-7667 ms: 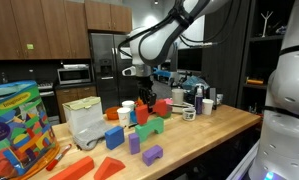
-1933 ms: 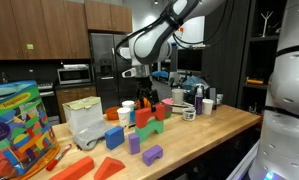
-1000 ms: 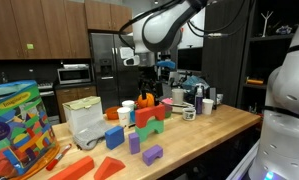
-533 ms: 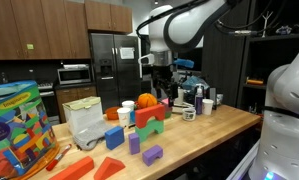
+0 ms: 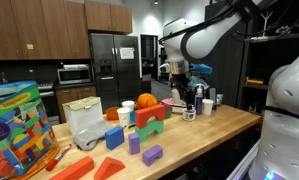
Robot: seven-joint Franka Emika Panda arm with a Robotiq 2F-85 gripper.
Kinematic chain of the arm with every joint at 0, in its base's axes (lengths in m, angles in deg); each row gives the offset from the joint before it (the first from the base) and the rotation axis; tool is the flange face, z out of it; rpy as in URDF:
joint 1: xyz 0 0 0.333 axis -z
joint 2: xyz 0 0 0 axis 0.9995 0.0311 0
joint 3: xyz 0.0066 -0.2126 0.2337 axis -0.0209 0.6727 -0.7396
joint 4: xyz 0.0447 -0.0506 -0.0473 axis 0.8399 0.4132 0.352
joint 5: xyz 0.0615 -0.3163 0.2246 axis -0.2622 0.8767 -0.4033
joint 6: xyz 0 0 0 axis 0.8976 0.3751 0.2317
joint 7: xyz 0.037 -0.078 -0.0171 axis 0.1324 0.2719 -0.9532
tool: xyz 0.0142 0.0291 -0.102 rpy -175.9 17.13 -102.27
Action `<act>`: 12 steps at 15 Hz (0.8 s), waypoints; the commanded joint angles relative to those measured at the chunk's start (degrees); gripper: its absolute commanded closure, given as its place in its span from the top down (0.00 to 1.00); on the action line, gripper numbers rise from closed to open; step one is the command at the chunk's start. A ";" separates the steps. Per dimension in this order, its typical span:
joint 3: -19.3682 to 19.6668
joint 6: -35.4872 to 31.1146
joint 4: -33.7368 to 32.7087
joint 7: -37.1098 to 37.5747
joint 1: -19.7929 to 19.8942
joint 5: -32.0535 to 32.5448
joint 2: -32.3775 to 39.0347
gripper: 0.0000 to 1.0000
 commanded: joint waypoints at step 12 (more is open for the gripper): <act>5.52 3.98 -0.18 7.90 1.95 0.14 2.84 1.00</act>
